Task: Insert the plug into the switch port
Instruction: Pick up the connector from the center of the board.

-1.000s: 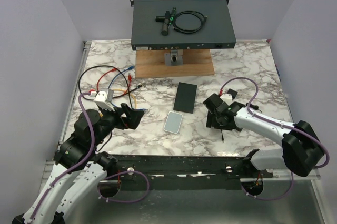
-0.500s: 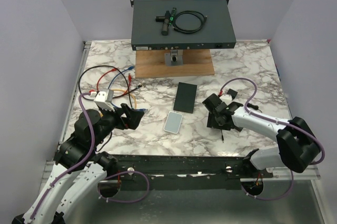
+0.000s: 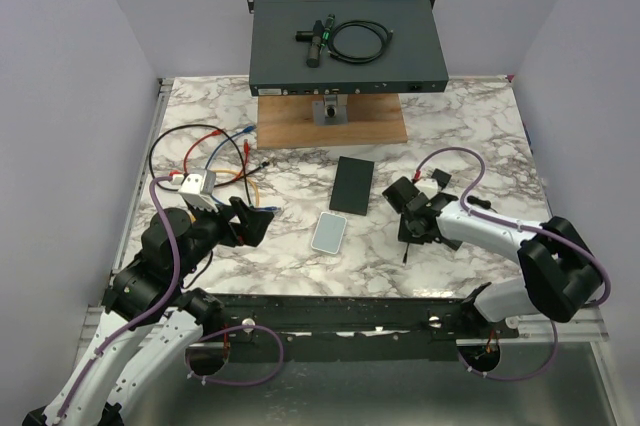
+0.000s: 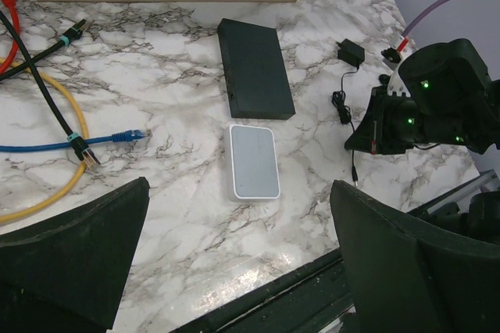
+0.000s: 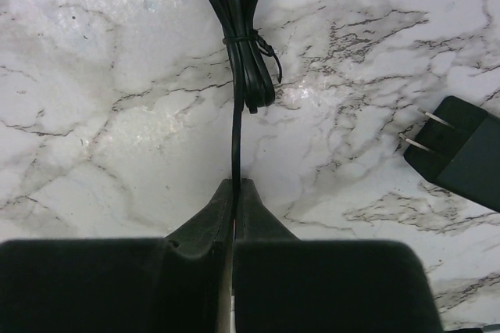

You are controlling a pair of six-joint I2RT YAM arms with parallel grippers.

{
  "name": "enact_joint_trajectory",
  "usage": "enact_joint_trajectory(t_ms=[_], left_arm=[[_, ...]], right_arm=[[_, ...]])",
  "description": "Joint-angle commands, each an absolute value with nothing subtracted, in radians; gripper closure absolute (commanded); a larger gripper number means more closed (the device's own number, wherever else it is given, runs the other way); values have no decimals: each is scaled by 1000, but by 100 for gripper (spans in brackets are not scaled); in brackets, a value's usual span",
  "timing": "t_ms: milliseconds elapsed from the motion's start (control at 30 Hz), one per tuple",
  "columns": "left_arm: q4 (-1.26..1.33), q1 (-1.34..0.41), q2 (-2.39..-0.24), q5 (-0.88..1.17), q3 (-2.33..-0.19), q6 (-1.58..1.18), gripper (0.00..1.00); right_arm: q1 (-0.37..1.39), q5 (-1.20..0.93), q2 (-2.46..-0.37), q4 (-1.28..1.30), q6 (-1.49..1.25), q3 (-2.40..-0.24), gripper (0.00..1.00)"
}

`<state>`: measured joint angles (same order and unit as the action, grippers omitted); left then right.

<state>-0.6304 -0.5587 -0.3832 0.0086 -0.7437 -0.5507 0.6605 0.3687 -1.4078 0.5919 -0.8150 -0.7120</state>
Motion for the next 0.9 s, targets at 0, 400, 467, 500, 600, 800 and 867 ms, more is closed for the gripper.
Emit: enact_joint_trajectory(t_ms=[0, 400, 467, 500, 600, 800, 867], left_arm=[[-632, -563, -382, 17, -739, -546, 1], [-536, -563, -353, 191, -692, -538, 2], [-499, -563, -348, 238, -675, -550, 2], [-474, -563, -347, 262, -666, -556, 2], [-389, -564, -343, 332, -630, -586, 1], [-201, -563, -343, 418, -531, -675, 2], [-134, -564, -345, 427, -497, -698, 2]], right_arm=[[657, 364, -1395, 545, -811, -742, 99], [657, 278, -1222, 362, -865, -779, 99], [657, 247, -1195, 308, -882, -769, 99], [657, 232, -1184, 277, -892, -762, 100], [657, 189, -1160, 207, -932, -746, 99], [657, 153, -1109, 95, -1014, -719, 99], [657, 154, -1089, 61, -1048, -707, 99]])
